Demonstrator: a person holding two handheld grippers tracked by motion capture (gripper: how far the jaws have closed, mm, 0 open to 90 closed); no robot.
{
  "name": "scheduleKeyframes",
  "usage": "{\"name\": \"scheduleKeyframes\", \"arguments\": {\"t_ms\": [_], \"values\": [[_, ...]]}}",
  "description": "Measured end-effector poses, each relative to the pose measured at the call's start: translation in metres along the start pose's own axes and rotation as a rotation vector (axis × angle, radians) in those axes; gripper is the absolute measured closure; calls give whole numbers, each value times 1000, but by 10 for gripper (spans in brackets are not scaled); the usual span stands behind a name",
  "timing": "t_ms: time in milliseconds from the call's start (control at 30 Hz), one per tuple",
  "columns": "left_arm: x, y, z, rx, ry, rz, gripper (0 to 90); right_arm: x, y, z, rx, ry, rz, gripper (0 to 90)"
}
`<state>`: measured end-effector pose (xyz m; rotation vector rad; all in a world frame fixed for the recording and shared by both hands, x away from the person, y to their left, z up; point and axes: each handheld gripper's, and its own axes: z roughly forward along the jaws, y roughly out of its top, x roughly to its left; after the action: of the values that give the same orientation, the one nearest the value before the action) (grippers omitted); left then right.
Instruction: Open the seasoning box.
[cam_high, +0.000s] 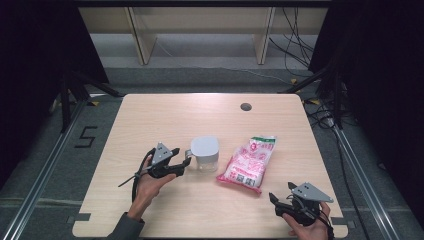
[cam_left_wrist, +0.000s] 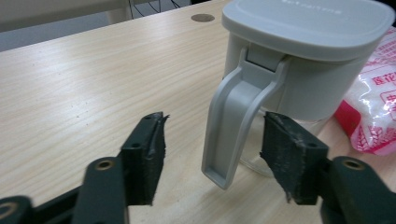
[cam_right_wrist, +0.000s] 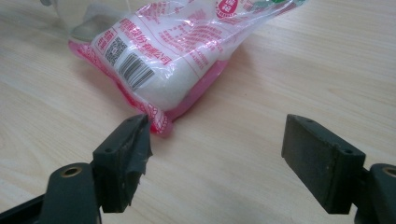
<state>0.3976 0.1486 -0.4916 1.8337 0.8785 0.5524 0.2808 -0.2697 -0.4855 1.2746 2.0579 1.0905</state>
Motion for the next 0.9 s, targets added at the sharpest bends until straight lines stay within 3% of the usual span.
{"name": "scheduleKeyframes", "arguments": {"t_ms": [133,367,500,600,633,700,733,800,900], "values": [[-2,5,-8,13,-16,5,345,-1,1,1,-5,13,10,244],[-7,19,-24,-35,-31,-3,363,1,5,6,-13,25,-7,241],[-8,26,-27,-65,-26,-9,443,3,7,9,-16,46,14,241],[-10,31,-28,-87,-38,5,571,3,9,11,-14,34,-7,241],[-12,33,-28,-96,-32,-4,609,6,9,11,-8,39,17,240],[-12,34,-28,-101,-31,8,634,6,10,11,-11,38,15,241],[-12,34,-27,-104,-28,8,687,5,11,12,-22,42,-15,240],[-13,35,-27,-111,-17,12,750,7,12,12,-29,63,-9,240],[-13,38,-27,-121,-26,29,819,7,12,12,-31,55,-11,241]]}}
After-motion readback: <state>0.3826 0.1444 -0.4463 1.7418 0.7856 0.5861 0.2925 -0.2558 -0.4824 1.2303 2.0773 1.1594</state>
